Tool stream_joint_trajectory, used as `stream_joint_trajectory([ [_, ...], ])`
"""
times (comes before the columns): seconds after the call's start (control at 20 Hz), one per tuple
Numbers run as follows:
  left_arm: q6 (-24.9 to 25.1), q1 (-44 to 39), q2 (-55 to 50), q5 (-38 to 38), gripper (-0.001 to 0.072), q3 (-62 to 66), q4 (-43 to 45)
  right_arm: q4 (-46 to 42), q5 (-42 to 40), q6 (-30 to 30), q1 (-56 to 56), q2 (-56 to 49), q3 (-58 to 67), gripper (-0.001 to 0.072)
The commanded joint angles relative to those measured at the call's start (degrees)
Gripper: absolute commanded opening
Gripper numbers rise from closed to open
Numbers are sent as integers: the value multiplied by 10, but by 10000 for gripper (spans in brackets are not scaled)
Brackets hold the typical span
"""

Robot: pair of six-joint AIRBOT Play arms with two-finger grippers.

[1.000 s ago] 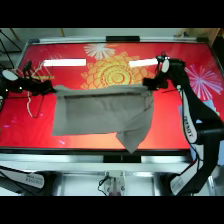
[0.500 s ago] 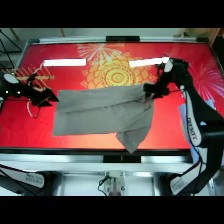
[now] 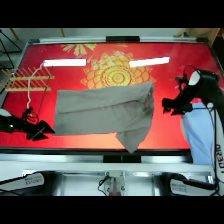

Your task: Fold the shirts.

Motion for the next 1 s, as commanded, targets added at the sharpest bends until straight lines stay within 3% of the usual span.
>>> stream_joint_trajectory([
  [0.0,43,16,21,107,523,-80,-71,18,-17,-2,-7,35,-43,466],
  [0.05,43,10,21,123,488,-79,-83,25,-18,-2,-7,35,-44,466],
  [0.2,41,-3,21,146,115,-79,-105,38,-13,-2,-5,35,-44,466],
  [0.25,41,-3,23,146,33,-79,-106,38,-13,-2,-5,35,-50,466],
  [0.4,44,-2,44,146,32,-78,-106,76,-33,-16,-5,42,-123,467],
  [0.65,43,-2,88,137,33,-73,-106,128,-188,-18,97,84,-294,469],
  [0.8,41,-2,90,127,33,-73,-106,140,-244,9,128,71,-334,468],
  [0.9,41,-2,90,127,33,-73,-106,193,-288,8,128,59,-342,467],
  [0.95,41,-2,90,127,33,-73,-106,207,-306,9,130,54,-342,419],
])
